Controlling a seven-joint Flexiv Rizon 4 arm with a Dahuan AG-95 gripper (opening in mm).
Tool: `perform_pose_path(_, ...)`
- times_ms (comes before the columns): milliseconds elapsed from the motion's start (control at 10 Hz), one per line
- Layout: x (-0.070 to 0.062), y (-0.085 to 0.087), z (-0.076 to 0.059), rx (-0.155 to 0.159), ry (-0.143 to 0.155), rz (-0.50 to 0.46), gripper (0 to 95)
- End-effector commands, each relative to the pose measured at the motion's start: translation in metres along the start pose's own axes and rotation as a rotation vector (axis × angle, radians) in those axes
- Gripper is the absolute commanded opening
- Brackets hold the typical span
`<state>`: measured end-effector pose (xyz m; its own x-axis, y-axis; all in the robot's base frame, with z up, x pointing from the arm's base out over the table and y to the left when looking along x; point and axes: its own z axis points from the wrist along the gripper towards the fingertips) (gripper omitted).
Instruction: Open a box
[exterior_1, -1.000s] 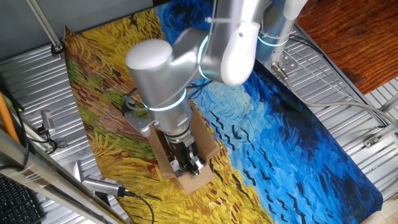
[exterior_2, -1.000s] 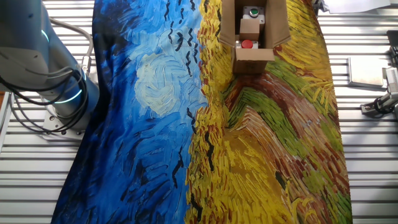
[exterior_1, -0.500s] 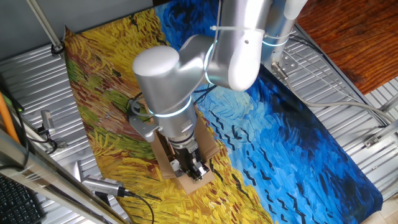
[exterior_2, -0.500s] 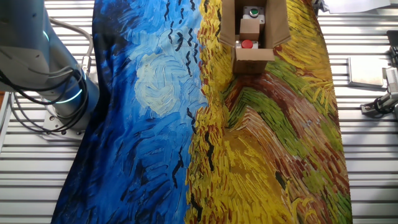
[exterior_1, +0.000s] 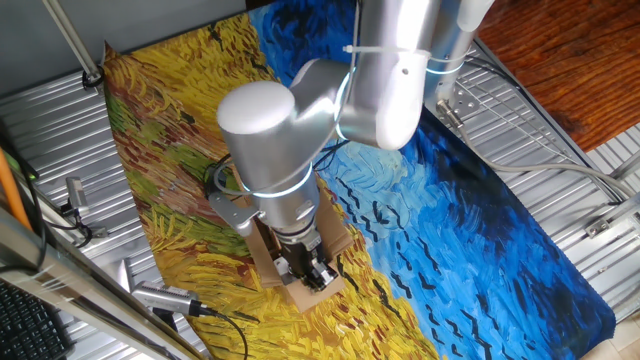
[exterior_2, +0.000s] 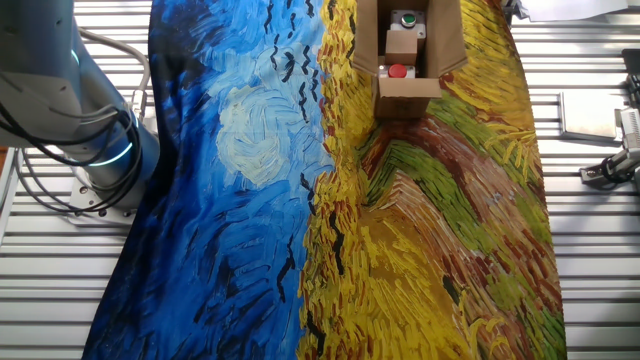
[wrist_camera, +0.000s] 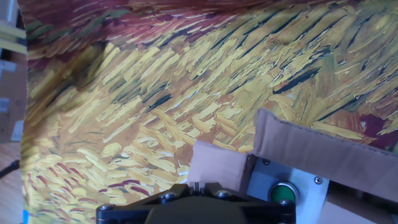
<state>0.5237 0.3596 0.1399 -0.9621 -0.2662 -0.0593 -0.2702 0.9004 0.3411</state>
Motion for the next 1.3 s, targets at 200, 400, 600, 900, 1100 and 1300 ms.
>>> perform_pose_path(200,0.0,0.0,0.0,-0.009,0.025,0.006,0.0)
perform_pose_path(400,0.0,0.0,0.0,-0.005,0.035,0.004,0.0)
perform_pose_path(600,0.0,0.0,0.0,0.0,0.038,0.004,0.0)
perform_pose_path(900,0.0,0.002,-0.002,0.001,0.038,-0.013,0.0)
perform_pose_path(1100,0.002,0.007,-0.012,0.017,0.05,-0.01,0.0)
perform_pose_path(1300,0.008,0.001,-0.025,0.024,0.056,-0.024,0.0)
